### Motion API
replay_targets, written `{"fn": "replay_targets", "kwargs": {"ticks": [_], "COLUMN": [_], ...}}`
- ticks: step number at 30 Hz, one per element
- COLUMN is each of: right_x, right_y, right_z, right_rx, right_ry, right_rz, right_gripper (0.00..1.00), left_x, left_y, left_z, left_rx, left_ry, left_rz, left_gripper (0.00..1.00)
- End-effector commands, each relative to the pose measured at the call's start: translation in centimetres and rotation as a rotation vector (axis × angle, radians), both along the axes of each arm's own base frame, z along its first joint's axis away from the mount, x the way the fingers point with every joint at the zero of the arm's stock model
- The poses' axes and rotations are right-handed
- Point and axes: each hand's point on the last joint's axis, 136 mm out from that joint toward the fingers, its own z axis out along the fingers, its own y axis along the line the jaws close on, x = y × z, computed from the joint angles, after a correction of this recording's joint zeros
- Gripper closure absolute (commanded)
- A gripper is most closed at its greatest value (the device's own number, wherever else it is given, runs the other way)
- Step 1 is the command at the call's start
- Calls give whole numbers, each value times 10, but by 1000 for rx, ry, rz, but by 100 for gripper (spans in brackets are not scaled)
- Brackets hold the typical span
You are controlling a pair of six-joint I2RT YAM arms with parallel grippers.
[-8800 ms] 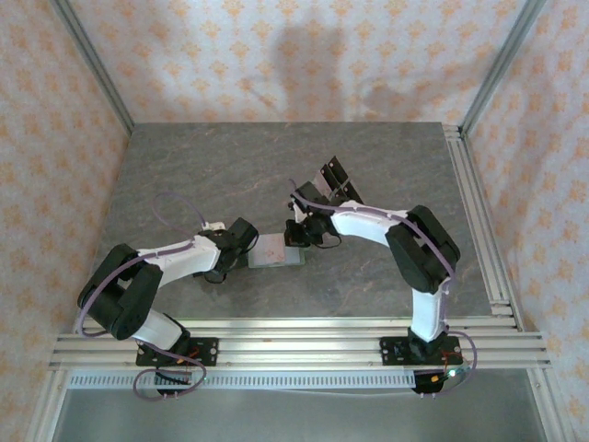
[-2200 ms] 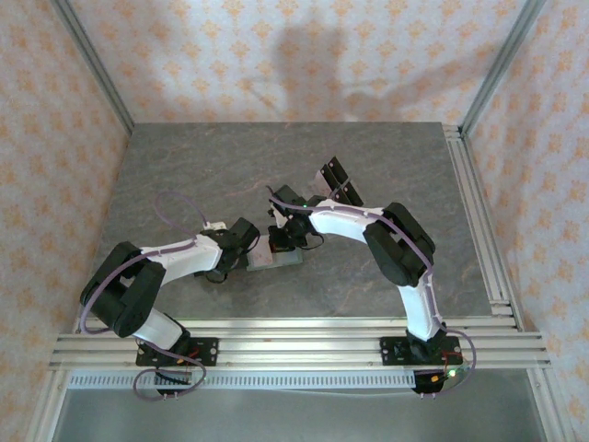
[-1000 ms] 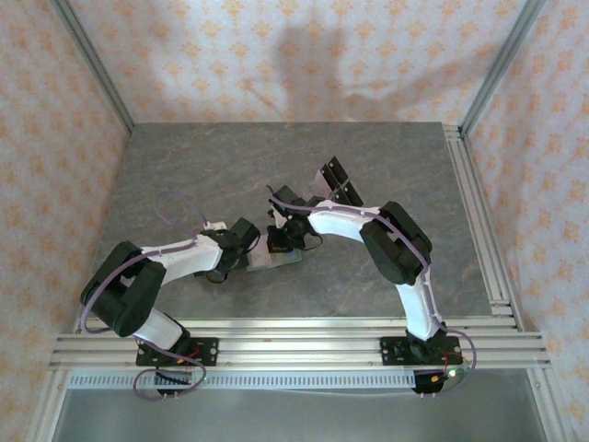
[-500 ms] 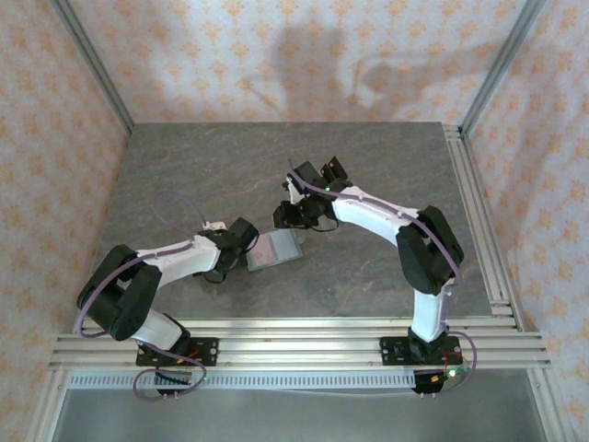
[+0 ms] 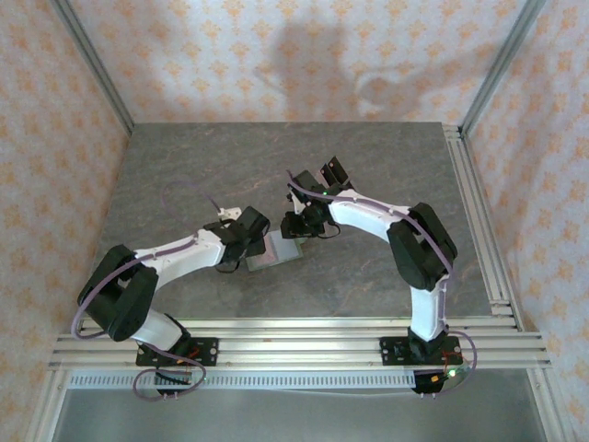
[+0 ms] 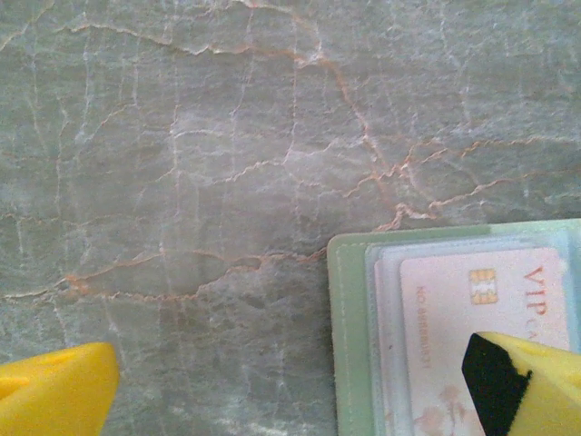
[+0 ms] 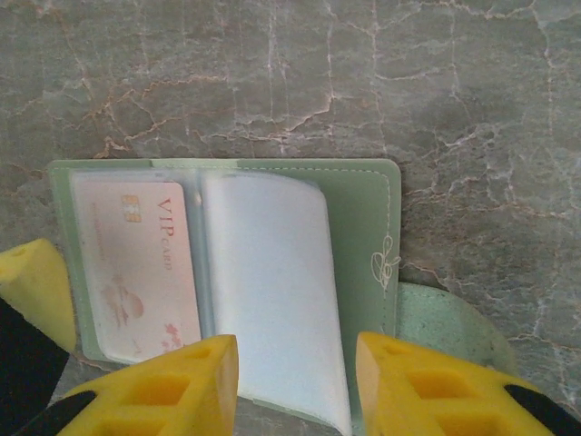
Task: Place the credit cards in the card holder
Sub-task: Flip over the card slot in the card holder.
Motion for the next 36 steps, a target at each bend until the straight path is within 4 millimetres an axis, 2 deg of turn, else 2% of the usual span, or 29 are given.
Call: {"fn": "replay_targets", "kwargs": {"ticks": [1,8,12,19,25,32,36], "right_x": [1,4,2,-2,-1,13,20], "right_y": [-4,0,3,14,17,7,1], "right_z": [-6,-2,-4,-2,-10,-29,-31], "right_rx": [-37,-27,-24,-8,-25,-101,-111], "right_ry": [-9,-21,-13,-18,-14,-22,-30], "right_rz": [12,18,28,50,61,51,39], "right_gripper": [62,62,65,68,66,59,58], "left_x": [2,-10,-15,-17,-18,-20,-21], "left_y": [-2,8,11,13,13,14,15], "left_z": [-7,-35,-42,-45,-47,-48,-50], "left_rx": [26,69,81,88,86,80,80], "left_ry": [10,65,77,82,84,83,85], "left_rz": [-6,7,13,13,12,15,16], "left_gripper": [0,0,0,0,0,0,0]}}
